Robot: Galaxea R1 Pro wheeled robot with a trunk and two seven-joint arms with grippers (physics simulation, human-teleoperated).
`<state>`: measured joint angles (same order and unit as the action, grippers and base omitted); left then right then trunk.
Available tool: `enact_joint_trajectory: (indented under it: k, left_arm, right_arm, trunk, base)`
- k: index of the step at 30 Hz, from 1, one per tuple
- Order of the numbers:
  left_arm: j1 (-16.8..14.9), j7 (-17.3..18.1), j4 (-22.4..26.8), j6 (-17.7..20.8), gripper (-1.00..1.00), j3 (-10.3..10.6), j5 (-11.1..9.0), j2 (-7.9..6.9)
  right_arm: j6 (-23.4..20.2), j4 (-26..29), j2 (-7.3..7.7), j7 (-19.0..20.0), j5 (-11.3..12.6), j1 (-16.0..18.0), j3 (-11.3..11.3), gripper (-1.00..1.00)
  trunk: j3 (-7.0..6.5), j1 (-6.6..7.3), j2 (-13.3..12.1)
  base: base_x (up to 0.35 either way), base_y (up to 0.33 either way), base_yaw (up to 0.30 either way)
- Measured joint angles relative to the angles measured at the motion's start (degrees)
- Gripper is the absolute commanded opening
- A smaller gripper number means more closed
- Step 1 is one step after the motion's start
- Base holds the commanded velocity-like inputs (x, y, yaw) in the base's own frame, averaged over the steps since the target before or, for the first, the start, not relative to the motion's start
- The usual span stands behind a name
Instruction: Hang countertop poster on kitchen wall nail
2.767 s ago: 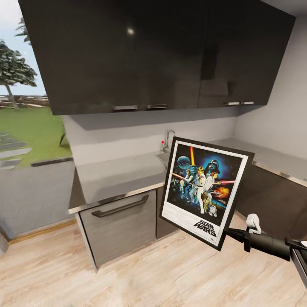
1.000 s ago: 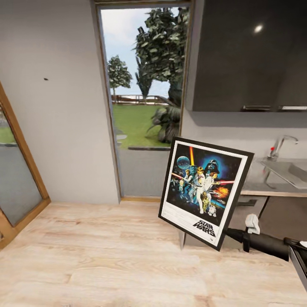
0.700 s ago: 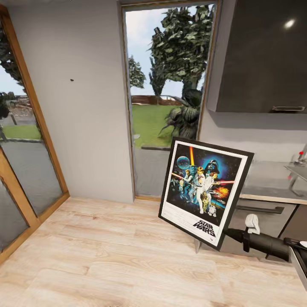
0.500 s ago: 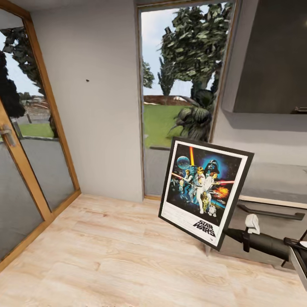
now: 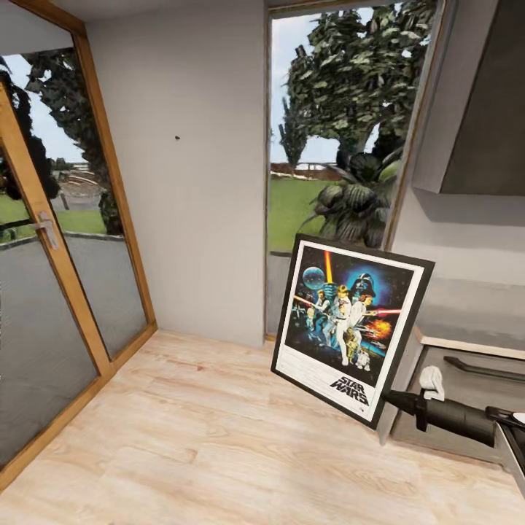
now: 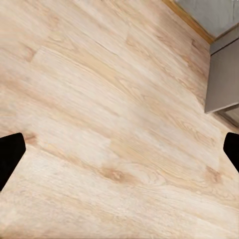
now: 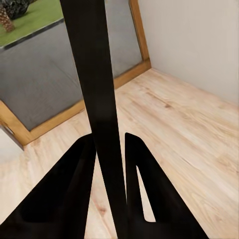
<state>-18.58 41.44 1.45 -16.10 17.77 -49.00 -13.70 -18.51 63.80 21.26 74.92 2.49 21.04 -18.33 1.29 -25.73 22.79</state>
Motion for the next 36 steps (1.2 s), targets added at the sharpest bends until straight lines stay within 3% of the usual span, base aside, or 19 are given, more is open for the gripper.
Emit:
enact_joint_trajectory:
  k: [36]
  left_arm:
    - [0.0,0.1,0.0,0.0,1.0,0.0,0.0,0.0]
  right_arm:
    - [0.0,0.1,-0.08,0.0,0.0,0.0,0.0,-1.0]
  trunk:
    - [0.0,0.0,0.0]
  base:
    - [0.161,0.345,0.0]
